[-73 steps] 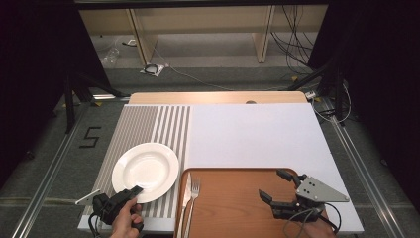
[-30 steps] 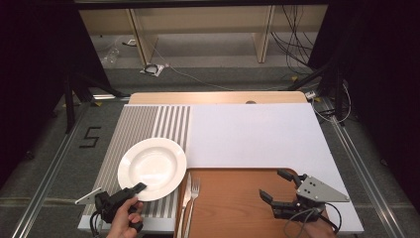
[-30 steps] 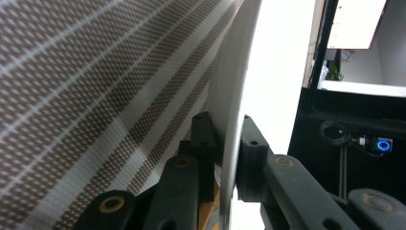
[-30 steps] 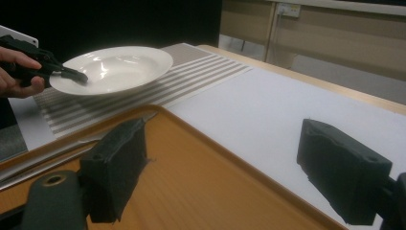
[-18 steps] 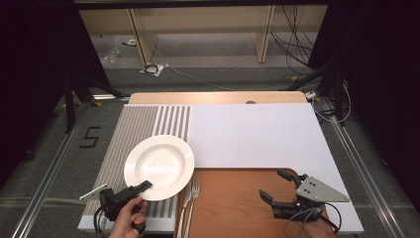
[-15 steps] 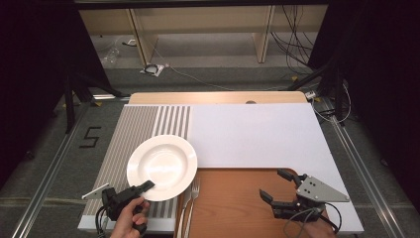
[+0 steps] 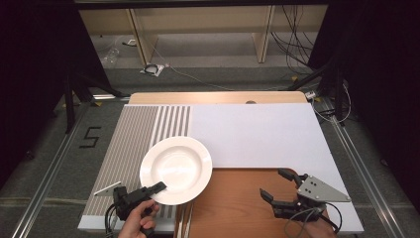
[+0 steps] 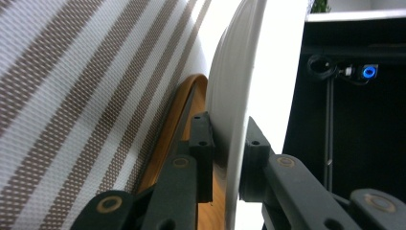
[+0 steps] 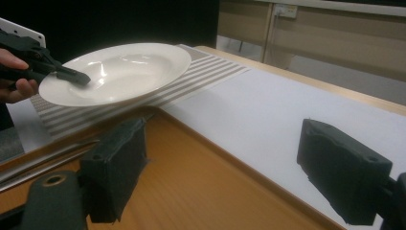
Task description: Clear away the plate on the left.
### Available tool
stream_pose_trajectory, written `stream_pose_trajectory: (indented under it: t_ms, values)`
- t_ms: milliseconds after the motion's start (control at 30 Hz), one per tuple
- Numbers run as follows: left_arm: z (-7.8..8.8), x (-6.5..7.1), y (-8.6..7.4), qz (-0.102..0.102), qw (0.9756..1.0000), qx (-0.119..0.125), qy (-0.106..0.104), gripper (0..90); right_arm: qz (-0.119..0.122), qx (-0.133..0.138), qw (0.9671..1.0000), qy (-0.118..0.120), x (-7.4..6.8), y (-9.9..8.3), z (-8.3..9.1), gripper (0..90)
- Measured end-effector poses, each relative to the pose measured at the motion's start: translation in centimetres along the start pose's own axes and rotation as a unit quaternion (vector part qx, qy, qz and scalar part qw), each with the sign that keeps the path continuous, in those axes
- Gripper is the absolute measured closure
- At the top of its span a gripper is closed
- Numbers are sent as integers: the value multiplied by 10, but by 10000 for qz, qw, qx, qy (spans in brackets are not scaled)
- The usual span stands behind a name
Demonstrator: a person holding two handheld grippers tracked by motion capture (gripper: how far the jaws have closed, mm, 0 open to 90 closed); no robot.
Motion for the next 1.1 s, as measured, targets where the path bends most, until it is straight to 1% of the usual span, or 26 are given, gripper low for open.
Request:
stream_pose_trajectory:
  t_ms: [67,167,267,367,433,500,633,767,833,933,967,1000,1033,1067,1100]
  values:
    - [-2,2,-3,-86,9999,-70,2,789,3,6,10000,5,0,0,0,183]
    - [-6,5,-9,-98,9997,-202,-56,789,-14,31,10000,-4,1,1,0,183]
    - [-10,6,-16,-169,9992,-349,-44,789,-12,32,10000,-16,1,1,1,183]
    - [-14,5,-25,-159,9986,-500,-40,789,-2,21,10000,-22,1,0,0,183]
    - [-17,6,-30,-198,9980,-595,-32,788,-16,30,10000,-24,1,1,1,183]
    - [-20,6,-36,-259,9969,-739,-17,789,-20,29,10000,-33,1,1,1,183]
    - [-27,6,-47,-357,9950,-937,-7,789,-22,57,10000,-40,2,2,1,183]
    - [-34,5,-57,-404,9923,-1169,5,789,-30,76,9999,-64,3,2,2,182]
    - [-37,4,-62,-471,9904,-1296,40,788,-30,88,9999,-70,3,2,2,182]
    - [-41,3,-69,-519,9883,-1429,69,788,-40,87,9999,-66,3,2,2,182]
    - [-42,4,-70,-520,9882,-1438,59,788,-42,88,9999,-68,3,2,2,182]
    - [-43,3,-72,-555,9873,-1489,68,788,-34,90,9999,-70,3,2,2,182]
    - [-44,3,-74,-545,9870,-1508,63,788,-33,92,9999,-75,3,2,2,182]
    - [-45,3,-76,-578,9860,-1563,76,788,-38,91,9999,-73,3,2,2,182]
    - [-46,3,-77,-580,9857,-1579,85,788,-37,96,9999,-74,3,3,2,182]
Point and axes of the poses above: each handheld gripper's, and its own axes: z roughly backward along the jaws, y roughly out of its top, x roughly to its right, the point moved 7 cm from there along -z, roughly forward along the jaws, and after that the axes turned 13 degrees about -y, right-handed, at the moved point
